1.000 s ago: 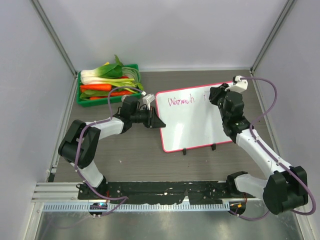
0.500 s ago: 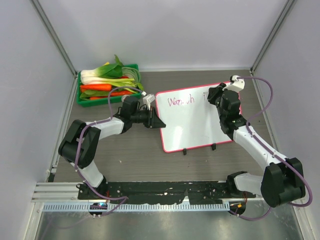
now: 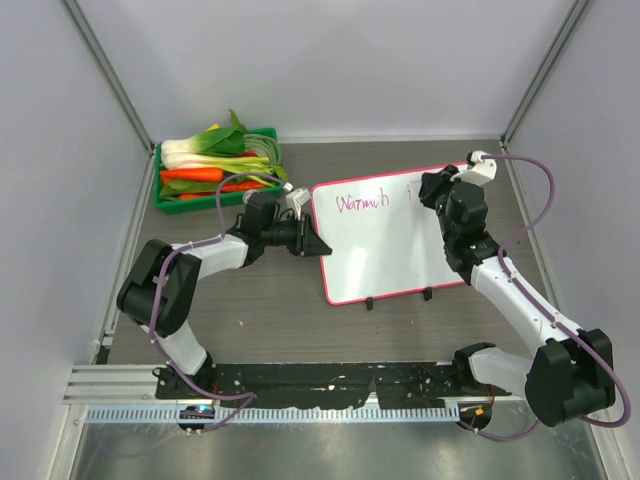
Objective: Write a sentence on the whiteboard
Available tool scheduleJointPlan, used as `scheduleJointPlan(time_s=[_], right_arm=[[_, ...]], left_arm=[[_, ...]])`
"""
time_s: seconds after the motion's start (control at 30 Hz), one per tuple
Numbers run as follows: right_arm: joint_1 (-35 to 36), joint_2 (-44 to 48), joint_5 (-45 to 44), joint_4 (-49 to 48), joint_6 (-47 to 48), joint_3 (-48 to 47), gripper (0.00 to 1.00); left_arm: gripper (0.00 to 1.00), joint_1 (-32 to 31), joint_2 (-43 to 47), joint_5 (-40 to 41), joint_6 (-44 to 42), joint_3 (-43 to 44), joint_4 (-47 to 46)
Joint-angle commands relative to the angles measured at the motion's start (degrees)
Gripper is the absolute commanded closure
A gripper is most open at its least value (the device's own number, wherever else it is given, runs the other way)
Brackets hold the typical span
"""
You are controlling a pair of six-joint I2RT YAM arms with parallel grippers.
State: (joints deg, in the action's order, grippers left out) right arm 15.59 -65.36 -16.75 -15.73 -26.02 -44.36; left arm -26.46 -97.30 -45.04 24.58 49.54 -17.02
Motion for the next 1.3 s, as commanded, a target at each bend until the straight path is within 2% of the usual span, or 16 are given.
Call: scheduleJointPlan(time_s=[0.0, 0.5, 1.27], right_arm=[[-0.56, 0.59, -1.62, -0.88, 0.35, -0.11, 0.99], [-1.8, -1.08, -1.0, -0.8, -0.08, 2.17, 0.99], [-2.06, 3.13, 2.6, 3.24, -0.35, 6.13, 0.99]], left_arm=[[1.0, -1.49, -1.93, 4.78, -7.26, -0.76, 5.06], [1.0, -1.49, -2.02, 4.61, -7.26, -0.58, 5.24], [1.0, -1.4, -2.02, 4.61, -7.35, -0.67, 5.24]])
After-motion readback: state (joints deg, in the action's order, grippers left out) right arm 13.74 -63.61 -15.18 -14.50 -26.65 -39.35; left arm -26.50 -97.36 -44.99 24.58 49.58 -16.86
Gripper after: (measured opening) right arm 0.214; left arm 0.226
